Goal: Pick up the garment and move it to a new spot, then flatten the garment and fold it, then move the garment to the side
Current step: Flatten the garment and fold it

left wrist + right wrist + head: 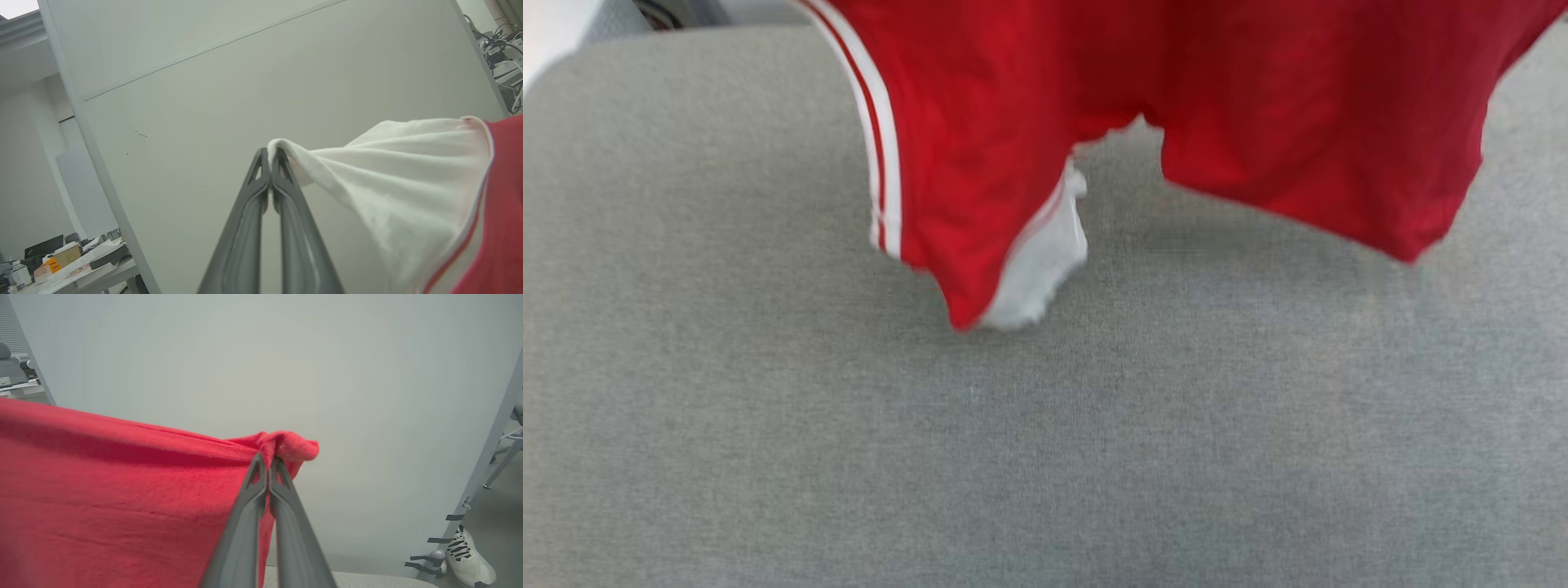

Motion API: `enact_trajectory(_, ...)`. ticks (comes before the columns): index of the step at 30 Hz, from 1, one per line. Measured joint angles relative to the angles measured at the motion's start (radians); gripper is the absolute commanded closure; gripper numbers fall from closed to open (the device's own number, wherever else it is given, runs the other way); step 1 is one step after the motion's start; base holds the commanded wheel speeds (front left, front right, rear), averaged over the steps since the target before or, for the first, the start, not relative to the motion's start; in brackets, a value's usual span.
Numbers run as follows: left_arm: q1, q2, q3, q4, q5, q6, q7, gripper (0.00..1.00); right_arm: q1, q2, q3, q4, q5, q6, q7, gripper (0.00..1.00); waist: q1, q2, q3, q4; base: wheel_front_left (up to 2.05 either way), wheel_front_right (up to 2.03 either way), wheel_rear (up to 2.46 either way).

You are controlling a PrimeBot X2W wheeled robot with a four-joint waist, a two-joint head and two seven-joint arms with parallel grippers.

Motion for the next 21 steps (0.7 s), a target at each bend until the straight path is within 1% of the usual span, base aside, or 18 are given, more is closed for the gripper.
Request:
enact_trajectory(2,-0.074,0.001,-0.023,0.065,0.019,-0.041,0.008,1.00,-0.067,0.017,0.005,0.045,-0.016,0.000,-0.009,1.00,0.0001,0.0000,0.040,-0.004,0.00,0.00,0.00)
enact_trajectory(4,-0.144,-0.002,-0.044,0.127,0.040,-0.074,0.013,1.00,-0.136,0.022,0.016,0.088,-0.044,0.000,-0.031,1.00,0.0001,0.0000,0.076,-0.007,0.00,0.00,0.00)
enact_trajectory(7,-0.256,-0.018,-0.071,0.231,0.071,-0.106,0.013,1.00,-0.244,0.033,0.033,0.170,-0.085,0.001,-0.077,1.00,0.0001,0.0000,0.132,-0.012,0.00,0.00,0.00)
enact_trajectory(10,-0.365,-0.043,-0.092,0.348,0.092,-0.120,0.013,1.00,-0.346,0.069,0.036,0.270,-0.119,0.001,-0.124,1.00,0.0002,0.0000,0.185,-0.018,0.00,0.00,0.00)
enact_trajectory(14,-0.532,-0.065,-0.138,0.495,0.150,-0.140,-0.011,1.00,-0.488,0.108,0.044,0.391,-0.180,0.001,-0.210,1.00,0.0002,0.0000,0.255,-0.028,0.00,0.00,0.00)
enact_trajectory(18,-0.685,-0.111,-0.161,0.642,0.188,-0.145,-0.085,1.00,-0.614,0.112,0.077,0.509,-0.241,0.001,-0.304,1.00,0.0002,0.0000,0.320,-0.039,0.00,0.00,0.00)
enact_trajectory(21,-0.753,-0.134,-0.194,0.738,0.210,-0.146,-0.117,1.00,-0.663,0.118,0.102,0.595,-0.262,0.001,-0.353,1.00,0.0002,0.0000,0.364,-0.044,0.00,0.00,0.00)
